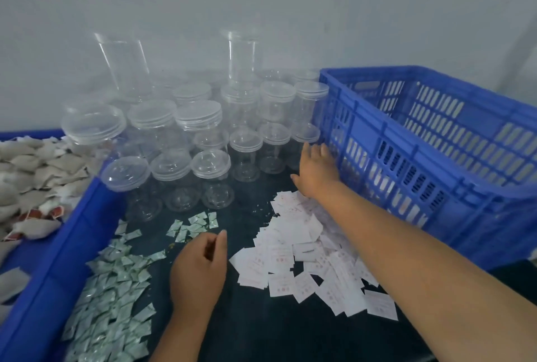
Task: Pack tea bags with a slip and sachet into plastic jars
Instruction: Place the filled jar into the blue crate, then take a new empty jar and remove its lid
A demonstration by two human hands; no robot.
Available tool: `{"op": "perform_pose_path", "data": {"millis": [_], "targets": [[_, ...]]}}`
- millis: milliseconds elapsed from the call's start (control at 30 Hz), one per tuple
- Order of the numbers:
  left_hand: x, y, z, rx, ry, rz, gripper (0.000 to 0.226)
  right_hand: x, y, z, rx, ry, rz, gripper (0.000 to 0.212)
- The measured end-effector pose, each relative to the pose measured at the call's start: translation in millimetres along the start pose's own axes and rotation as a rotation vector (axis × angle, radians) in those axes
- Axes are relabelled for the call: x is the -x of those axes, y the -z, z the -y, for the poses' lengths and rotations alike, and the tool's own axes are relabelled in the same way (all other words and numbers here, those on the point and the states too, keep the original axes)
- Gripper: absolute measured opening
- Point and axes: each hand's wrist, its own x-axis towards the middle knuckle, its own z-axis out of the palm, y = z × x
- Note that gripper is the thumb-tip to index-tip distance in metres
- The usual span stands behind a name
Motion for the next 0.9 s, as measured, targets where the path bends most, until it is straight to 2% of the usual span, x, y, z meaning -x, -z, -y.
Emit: {"op": "perform_pose_path", "data": {"millis": [133, 200, 267, 400, 467, 567, 633, 700, 767, 800, 900], "targets": [[-5.4, -5.4, 4.2, -0.045, -0.066, 0.025, 0.04, -16.0, -10.7, -8.3, -0.202, -0.015, -0.226, 0.034], [-5.7, -5.8, 4.5, -0.043, -0.081, 0.026, 0.043, -16.0, -9.4, -13.8, -0.334, 0.005, -0.244, 0.024], [-5.2, -4.9, 4.7, -0.038, -0.074, 0.027, 0.045, -9.1, -3.3, -16.1, -0.416, 0.054, -0.296, 0.032], [-5.3, -1.4, 2.7, 0.034, -0.06, 0.017, 0.044, 28.5, 21.5, 0.2, -0.661, 0.17, -0.487, 0.075], [-4.1, 0.7, 0.7, 0.074, -0.099, 0.019, 0.039, 65.4, 28.7, 14.8, -0.89, 0.205, -0.387, 0.093], [1.7, 3.5, -2.2, 0.142, -0.173, 0.03, 0.028, 138.4, 13.8, 37.6, -1.064, 0.27, -0.046, 0.104], [4.3, 4.6, -1.6, 0.168, -0.215, 0.039, 0.031, 183.5, -14.8, 54.8, -1.102, 0.321, 0.031, 0.109], [5.1, 4.6, -0.8, 0.189, -0.238, 0.055, 0.036, 213.0, -43.5, 70.4, -1.18, 0.298, 0.011, 0.116], [6.6, 4.9, -0.8, 0.217, -0.247, 0.054, 0.039, 225.9, -61.0, 78.4, -1.246, 0.2, -0.004, 0.115], [7.9, 6.4, -2.4, 0.245, -0.24, 0.047, 0.041, 227.8, -63.4, 79.6, -1.266, 0.154, 0.006, 0.107], [12.2, 15.7, -13.2, 0.339, -0.224, -0.008, 0.042, 229.4, -65.4, 80.1, -1.214, 0.199, -0.097, 0.068]]}}
